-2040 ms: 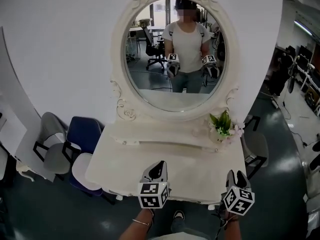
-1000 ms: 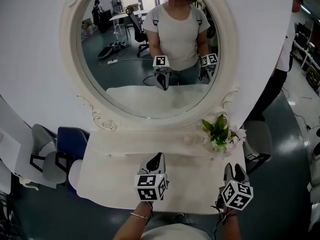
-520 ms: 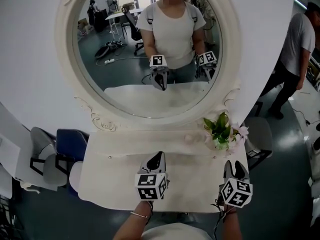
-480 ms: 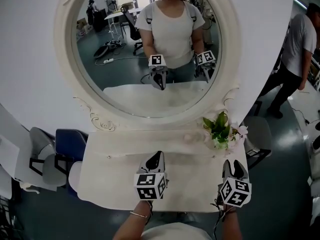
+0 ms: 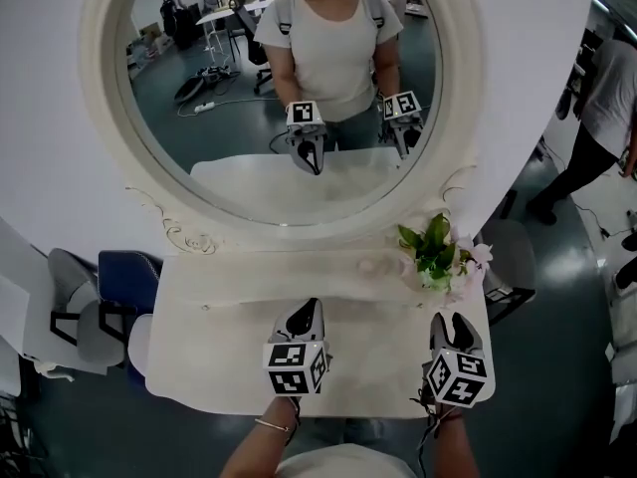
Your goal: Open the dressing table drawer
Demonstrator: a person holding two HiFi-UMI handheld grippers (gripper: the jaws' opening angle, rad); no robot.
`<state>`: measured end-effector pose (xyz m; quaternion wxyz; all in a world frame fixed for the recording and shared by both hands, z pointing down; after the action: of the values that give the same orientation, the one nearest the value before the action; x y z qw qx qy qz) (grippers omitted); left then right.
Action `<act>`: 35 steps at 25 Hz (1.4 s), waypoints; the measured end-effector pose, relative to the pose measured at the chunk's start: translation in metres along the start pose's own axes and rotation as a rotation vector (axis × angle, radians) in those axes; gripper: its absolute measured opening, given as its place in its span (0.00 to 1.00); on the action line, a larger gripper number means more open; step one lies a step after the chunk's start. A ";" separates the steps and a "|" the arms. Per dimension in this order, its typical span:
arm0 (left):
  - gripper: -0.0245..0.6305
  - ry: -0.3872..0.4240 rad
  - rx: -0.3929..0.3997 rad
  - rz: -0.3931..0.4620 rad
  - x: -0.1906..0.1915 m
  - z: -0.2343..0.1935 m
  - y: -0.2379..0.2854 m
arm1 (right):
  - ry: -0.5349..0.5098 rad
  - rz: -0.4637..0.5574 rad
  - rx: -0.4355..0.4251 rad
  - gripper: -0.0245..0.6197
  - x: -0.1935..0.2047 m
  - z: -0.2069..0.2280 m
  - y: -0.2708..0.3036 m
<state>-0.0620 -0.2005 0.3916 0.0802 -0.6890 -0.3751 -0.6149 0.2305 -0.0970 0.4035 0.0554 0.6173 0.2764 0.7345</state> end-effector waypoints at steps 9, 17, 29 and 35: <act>0.07 -0.028 -0.015 -0.096 0.037 -0.007 0.008 | 0.010 -0.079 -0.007 0.30 0.030 0.002 0.015; 0.07 -0.057 -0.029 -0.178 0.077 -0.013 0.016 | 0.009 -0.149 -0.009 0.30 0.063 0.003 0.026; 0.07 -0.089 -0.047 -0.233 0.107 -0.014 0.020 | 0.000 -0.210 -0.022 0.31 0.090 0.005 0.036; 0.07 -0.094 -0.054 -0.235 0.109 -0.014 0.020 | -0.006 -0.215 -0.031 0.31 0.091 0.003 0.044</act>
<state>-0.0648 -0.1769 0.5012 -0.0290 -0.6702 -0.4399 -0.5971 0.2239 -0.0942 0.5039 0.1445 0.5854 0.3296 0.7265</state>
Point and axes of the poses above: the fingertips, and each gripper's own axes: y forward along the fingers, z to its right, x out of its underside, the point moved 9 cm from there along -y, backward along the fingers, and after that the axes turned 8 degrees about x, right-handed, at the moved point
